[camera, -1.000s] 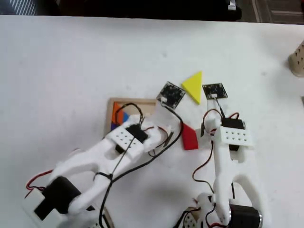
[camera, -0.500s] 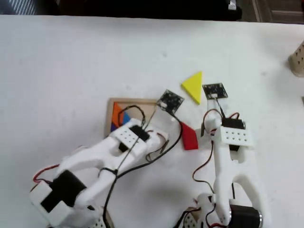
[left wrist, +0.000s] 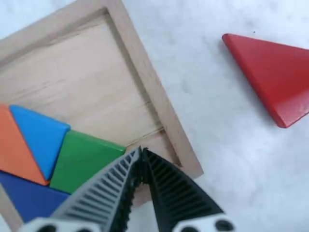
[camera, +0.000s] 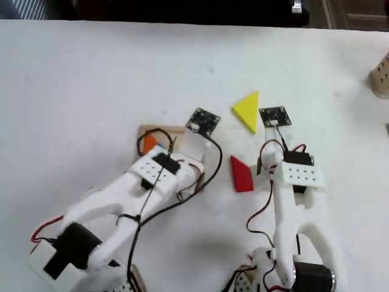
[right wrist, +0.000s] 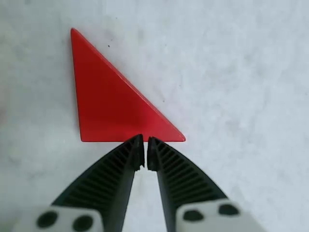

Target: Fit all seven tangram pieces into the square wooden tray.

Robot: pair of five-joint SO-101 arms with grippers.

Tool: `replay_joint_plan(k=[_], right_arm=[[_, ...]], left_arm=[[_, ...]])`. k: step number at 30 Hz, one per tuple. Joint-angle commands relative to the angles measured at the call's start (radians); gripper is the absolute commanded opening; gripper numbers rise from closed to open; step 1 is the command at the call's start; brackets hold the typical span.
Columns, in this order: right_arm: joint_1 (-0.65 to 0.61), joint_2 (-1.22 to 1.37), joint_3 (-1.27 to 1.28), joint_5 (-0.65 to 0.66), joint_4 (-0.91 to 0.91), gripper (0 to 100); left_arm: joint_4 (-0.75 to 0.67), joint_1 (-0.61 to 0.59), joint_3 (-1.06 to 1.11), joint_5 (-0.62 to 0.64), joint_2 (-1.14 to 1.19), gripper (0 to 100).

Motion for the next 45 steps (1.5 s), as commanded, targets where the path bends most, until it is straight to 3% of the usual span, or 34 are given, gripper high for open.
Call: replay_joint_plan(k=[1, 8, 14, 24, 34, 40, 45], right_arm=[[-0.007, -0.041, -0.005, 0.002, -0.018, 1.7], [-0.007, -0.041, -0.005, 0.002, -0.018, 1.7], [-0.007, -0.041, -0.005, 0.002, -0.019, 1.7], [-0.007, -0.036, -0.005, 0.002, -0.019, 1.7], [-0.007, -0.035, -0.005, 0.0, -0.019, 1.7], [-0.007, -0.035, -0.005, 0.0, -0.021, 1.7], [-0.007, -0.035, -0.002, -0.003, -0.035, 1.7]], left_arm=[[-0.075, -0.024, -0.035, 0.006, -0.053, 2], [-0.278, -0.119, -0.043, 0.009, 0.008, 2], [-0.16, -0.124, -0.15, 0.006, 0.162, 2], [0.026, -0.182, -0.17, 0.006, 0.143, 2], [0.025, -0.189, -0.176, 0.006, 0.117, 2], [0.021, -0.197, -0.1, 0.006, -0.056, 2], [-0.087, -0.197, 0.041, 0.006, -0.209, 2]])
